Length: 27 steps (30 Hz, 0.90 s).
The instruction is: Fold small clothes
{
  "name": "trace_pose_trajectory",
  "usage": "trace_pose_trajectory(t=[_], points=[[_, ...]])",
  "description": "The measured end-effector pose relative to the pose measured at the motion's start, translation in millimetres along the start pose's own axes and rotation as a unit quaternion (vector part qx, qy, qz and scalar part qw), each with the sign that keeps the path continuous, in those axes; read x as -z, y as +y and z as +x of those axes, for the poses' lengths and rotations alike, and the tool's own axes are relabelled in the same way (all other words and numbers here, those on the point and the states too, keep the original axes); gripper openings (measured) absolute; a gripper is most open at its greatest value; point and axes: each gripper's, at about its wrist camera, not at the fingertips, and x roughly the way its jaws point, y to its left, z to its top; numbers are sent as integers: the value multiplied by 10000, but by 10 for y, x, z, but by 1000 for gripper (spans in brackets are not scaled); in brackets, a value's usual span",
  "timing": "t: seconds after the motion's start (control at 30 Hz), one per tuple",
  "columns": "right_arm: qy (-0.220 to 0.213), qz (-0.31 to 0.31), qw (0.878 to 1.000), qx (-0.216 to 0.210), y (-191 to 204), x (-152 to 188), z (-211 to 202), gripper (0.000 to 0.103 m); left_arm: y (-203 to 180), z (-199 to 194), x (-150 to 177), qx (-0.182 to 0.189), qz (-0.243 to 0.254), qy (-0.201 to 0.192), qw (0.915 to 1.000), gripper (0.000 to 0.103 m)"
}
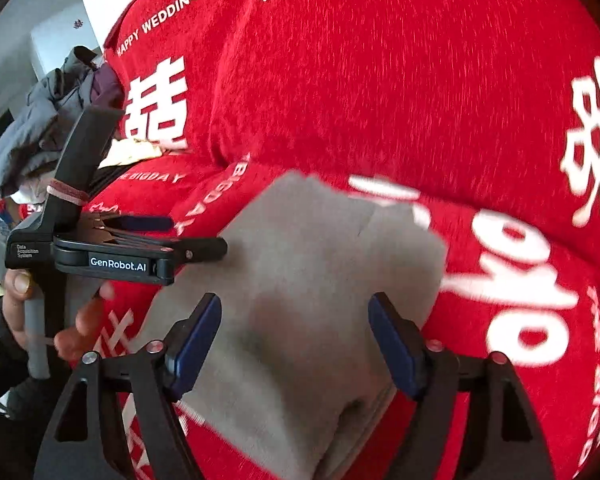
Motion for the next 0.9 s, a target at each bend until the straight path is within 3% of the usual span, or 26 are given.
trace_pose_trajectory(t=[0.07,0.17,0.2,0.3,0.43,0.53,0.63,0.83,0.9], points=[[285,34,9996,58,-111,-136,260,79,-43,152,-136,105,-34,207,9997,102],[854,323,9956,191,-291,-213,749,79,-65,508,-265,-248,-101,713,9971,102],[1050,434,9927,407,-390,-201,906,79,-51,601,-283,-175,-157,855,9961,102],[810,877,9915,515,-522,-272,776,79,94,668,-329,221,-524,1061,9927,102],[358,1401,9871,682,-731,-141,266,81,384,346,-275,388,-711,676,9944,102],[39,2111,9767,389,-1007,122,-136,81,644,187,-111,577,-848,637,9927,102],[-51,2576,9662,30,-1115,279,-250,81,778,198,18,799,-994,768,9889,102],[452,2779,9583,-492,-955,405,228,81,388,303,90,1243,-806,846,9853,102],[680,2824,9552,-565,-888,425,467,82,227,414,81,1231,-704,991,9849,102]])
